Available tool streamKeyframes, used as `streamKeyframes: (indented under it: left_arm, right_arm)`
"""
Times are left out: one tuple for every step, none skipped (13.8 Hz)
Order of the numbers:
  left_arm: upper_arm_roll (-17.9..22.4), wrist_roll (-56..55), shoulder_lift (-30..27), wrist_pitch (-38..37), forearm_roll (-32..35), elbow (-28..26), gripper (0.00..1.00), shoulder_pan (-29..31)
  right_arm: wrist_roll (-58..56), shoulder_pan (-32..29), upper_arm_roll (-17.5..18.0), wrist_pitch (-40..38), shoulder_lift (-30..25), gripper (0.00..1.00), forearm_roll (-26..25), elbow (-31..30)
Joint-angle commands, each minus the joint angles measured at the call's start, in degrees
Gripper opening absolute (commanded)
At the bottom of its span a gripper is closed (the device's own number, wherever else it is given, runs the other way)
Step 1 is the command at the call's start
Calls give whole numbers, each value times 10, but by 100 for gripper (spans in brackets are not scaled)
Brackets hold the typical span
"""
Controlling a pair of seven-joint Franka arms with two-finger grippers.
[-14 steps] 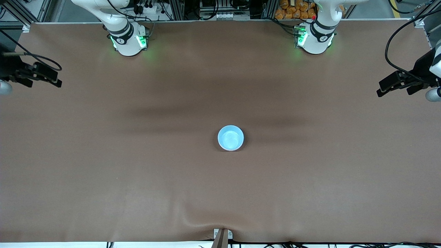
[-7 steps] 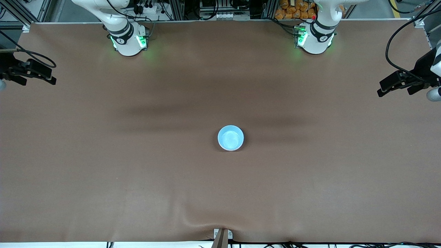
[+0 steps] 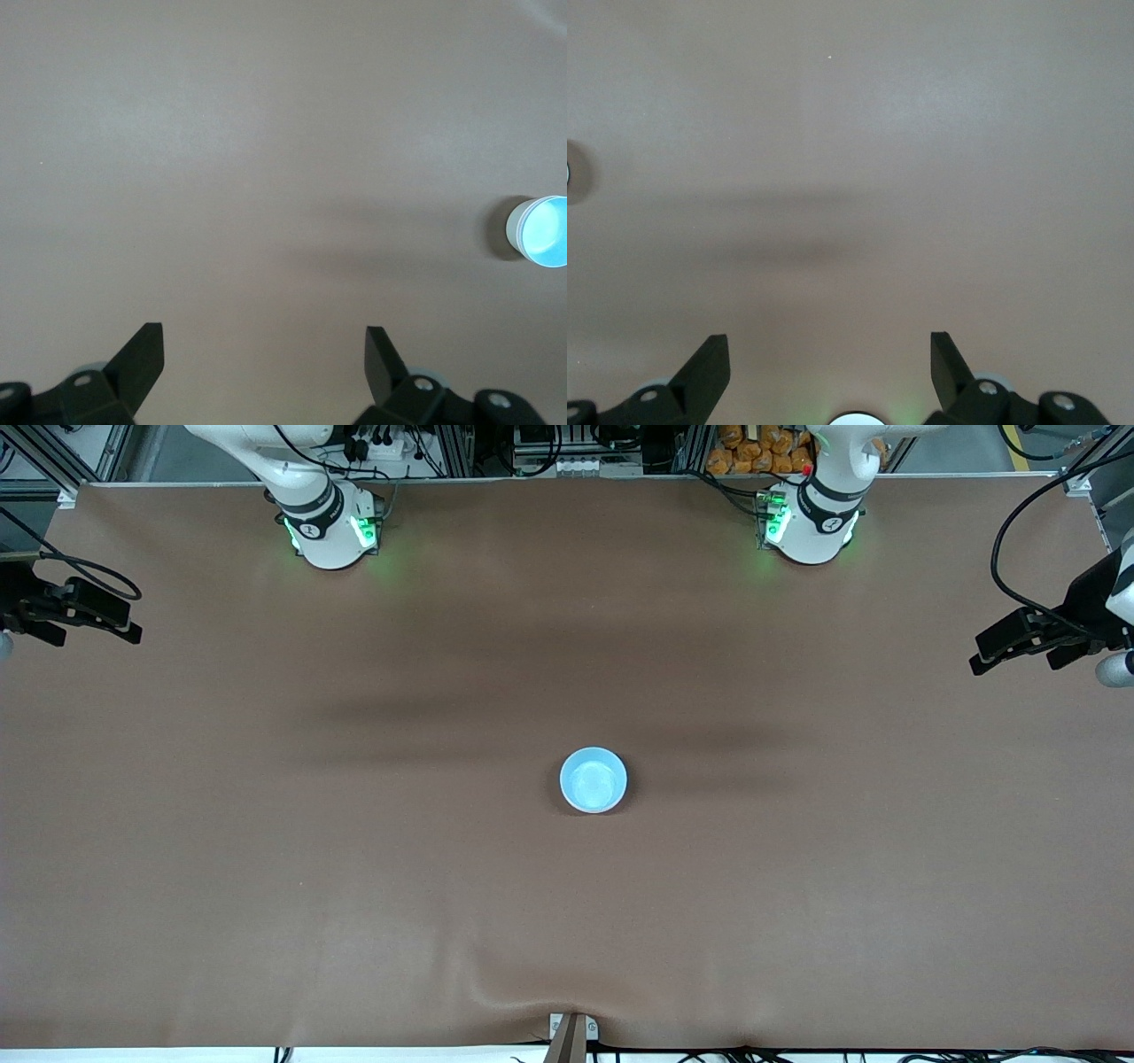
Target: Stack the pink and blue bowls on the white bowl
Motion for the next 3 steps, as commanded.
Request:
streamKeyframes:
  left_arm:
    - [3, 11, 1, -12, -6, 7, 100, -1]
    - [3, 11, 1, -12, -6, 8, 100, -1]
    - [3, 10, 1, -12, -6, 7, 100, -1]
  right_arm:
    - [4, -4, 5, -4, -2, 100, -8, 0]
    - [13, -5, 5, -5, -2, 100, -8, 0]
    - [21, -5, 5, -5, -2, 100, -8, 0]
